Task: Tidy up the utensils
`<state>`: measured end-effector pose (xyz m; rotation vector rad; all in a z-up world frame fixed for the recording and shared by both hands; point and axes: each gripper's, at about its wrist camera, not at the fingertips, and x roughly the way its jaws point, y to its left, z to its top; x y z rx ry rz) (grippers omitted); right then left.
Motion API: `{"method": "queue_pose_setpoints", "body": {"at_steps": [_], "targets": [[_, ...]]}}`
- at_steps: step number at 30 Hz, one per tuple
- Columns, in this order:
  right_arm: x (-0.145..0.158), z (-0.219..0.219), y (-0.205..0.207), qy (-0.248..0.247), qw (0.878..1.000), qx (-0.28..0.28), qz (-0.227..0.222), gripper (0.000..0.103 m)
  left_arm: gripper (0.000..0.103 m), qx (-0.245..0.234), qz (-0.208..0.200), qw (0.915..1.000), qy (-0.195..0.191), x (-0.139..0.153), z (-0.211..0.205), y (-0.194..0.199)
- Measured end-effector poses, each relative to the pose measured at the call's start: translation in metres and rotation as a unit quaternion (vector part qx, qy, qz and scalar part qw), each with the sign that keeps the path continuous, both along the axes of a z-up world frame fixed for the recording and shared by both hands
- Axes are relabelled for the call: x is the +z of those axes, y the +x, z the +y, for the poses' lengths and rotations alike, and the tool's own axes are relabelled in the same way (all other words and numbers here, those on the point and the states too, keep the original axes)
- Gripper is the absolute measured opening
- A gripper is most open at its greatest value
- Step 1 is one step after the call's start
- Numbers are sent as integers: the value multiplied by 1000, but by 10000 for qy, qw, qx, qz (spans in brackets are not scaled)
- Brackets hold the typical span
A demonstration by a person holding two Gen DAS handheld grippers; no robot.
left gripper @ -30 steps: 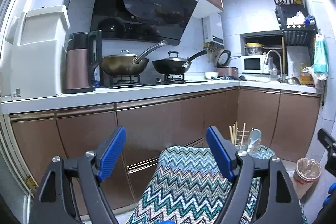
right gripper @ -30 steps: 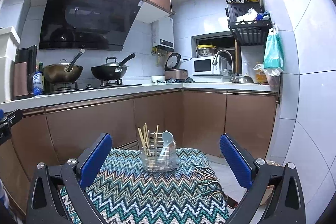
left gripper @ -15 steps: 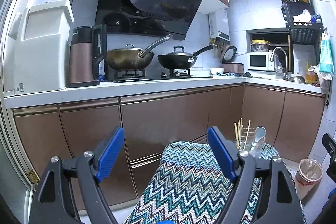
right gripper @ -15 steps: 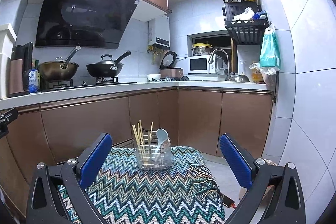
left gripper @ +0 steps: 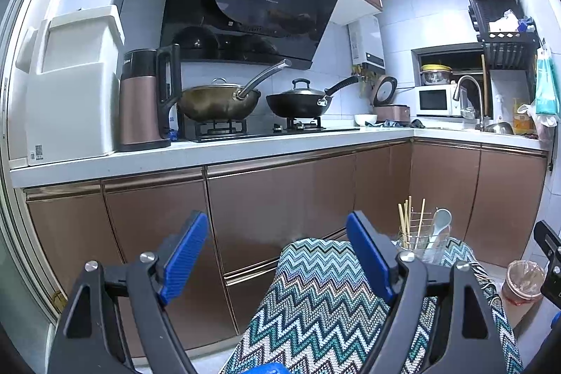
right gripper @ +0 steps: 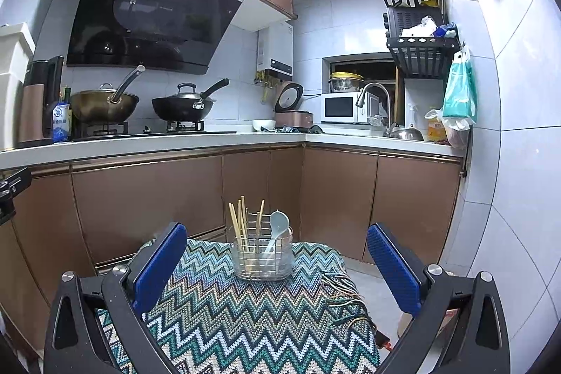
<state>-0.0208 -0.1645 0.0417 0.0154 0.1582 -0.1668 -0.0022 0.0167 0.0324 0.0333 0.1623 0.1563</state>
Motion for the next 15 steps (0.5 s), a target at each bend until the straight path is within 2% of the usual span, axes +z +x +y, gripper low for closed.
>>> {"method": "queue_pose_setpoints", "body": {"at_steps": [15], "targets": [[3, 2, -2, -98, 9999, -30, -34, 103, 81, -65, -14, 10000, 45, -1, -1, -1]]}}
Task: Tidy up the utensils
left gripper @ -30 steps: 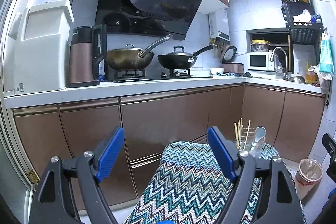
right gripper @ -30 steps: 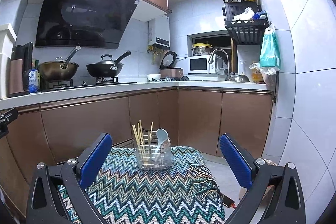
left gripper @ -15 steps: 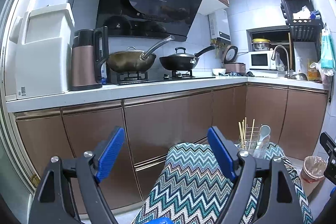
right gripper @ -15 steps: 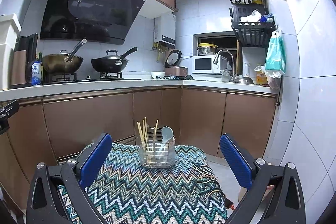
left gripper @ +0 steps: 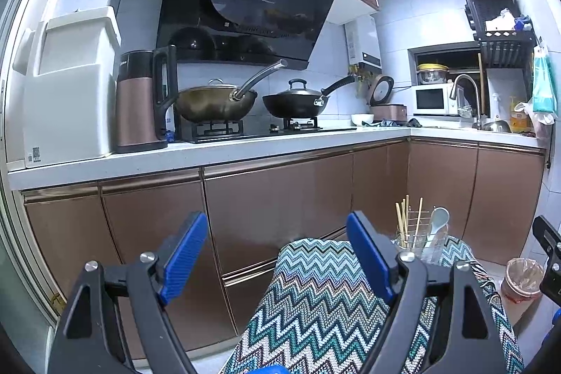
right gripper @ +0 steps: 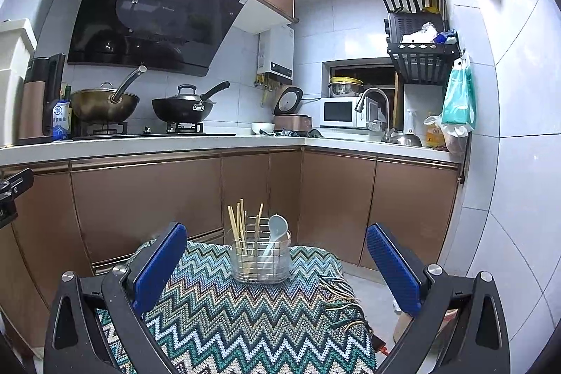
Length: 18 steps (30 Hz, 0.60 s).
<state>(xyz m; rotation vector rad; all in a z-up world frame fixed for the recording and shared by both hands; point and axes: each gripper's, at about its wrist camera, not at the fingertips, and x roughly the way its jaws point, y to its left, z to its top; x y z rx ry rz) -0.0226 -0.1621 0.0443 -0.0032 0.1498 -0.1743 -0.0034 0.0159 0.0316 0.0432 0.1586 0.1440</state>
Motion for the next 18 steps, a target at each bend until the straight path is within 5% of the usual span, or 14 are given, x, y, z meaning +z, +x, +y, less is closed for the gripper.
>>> {"method": "queue_pose_setpoints", "body": {"at_steps": [18], "targets": [[1, 5, 3, -53, 10000, -31, 20, 103, 81, -35, 36, 10000, 41, -3, -3, -1]]}}
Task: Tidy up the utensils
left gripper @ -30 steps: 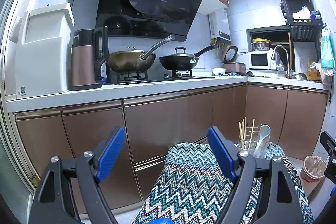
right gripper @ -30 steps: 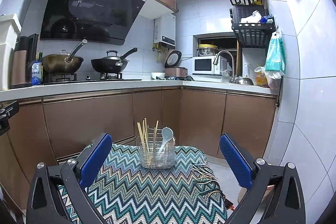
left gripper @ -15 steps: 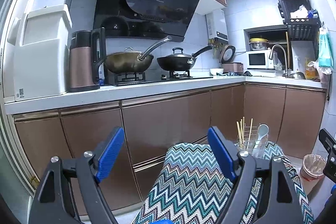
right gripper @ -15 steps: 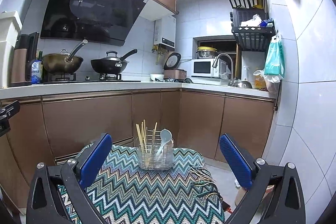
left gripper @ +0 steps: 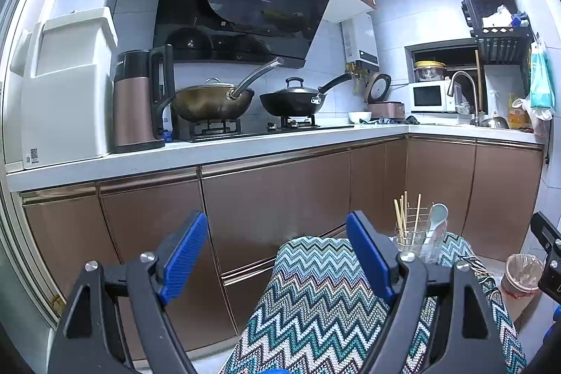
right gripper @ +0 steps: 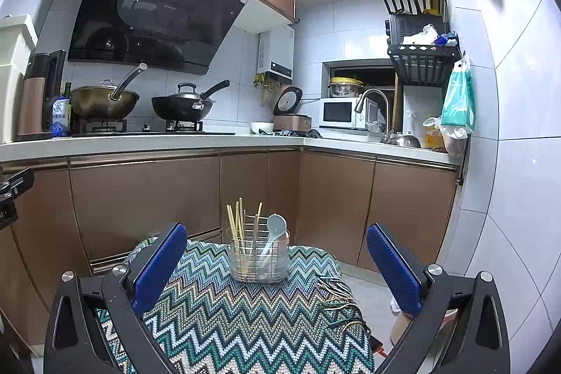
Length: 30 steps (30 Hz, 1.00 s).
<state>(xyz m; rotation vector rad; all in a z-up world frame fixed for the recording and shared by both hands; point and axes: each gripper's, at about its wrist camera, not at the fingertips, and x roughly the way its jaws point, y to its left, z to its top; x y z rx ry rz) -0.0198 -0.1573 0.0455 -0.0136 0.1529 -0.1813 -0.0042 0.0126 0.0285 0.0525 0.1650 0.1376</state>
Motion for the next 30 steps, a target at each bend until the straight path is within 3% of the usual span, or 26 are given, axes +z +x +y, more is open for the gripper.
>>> {"method": "queue_pose_setpoints", "body": {"at_steps": [30], "targets": [[-2, 2, -5, -329, 9991, -268, 7, 103, 81, -15, 42, 10000, -45, -6, 8, 5]]}}
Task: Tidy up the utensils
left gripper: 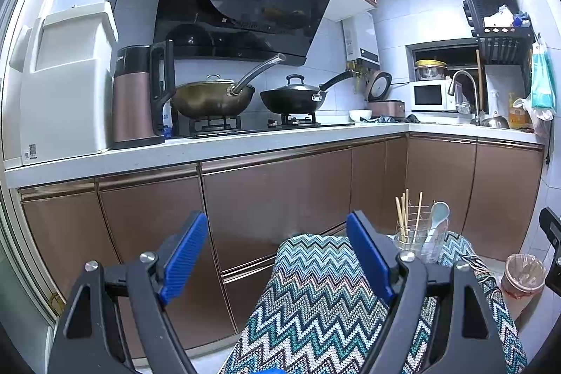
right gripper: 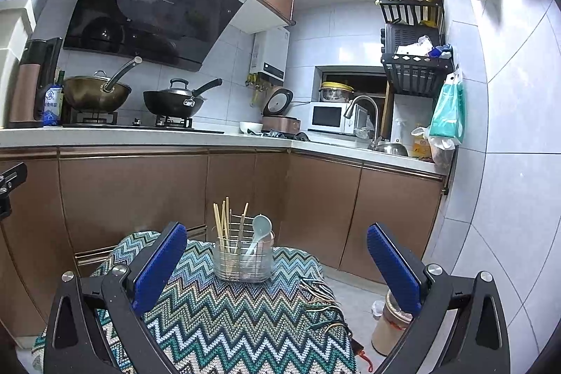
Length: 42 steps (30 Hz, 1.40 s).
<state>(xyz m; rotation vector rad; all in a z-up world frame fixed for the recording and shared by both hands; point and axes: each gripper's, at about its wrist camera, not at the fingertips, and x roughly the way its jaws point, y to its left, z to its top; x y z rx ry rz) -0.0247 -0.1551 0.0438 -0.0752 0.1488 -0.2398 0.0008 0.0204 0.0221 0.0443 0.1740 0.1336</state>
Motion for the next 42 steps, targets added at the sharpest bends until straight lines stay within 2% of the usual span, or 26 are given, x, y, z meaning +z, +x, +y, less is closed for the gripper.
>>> {"method": "queue_pose_setpoints", "body": {"at_steps": [42], "targets": [[-6, -3, 1, 69, 10000, 6, 30, 103, 81, -71, 31, 10000, 49, -6, -4, 1]]}}
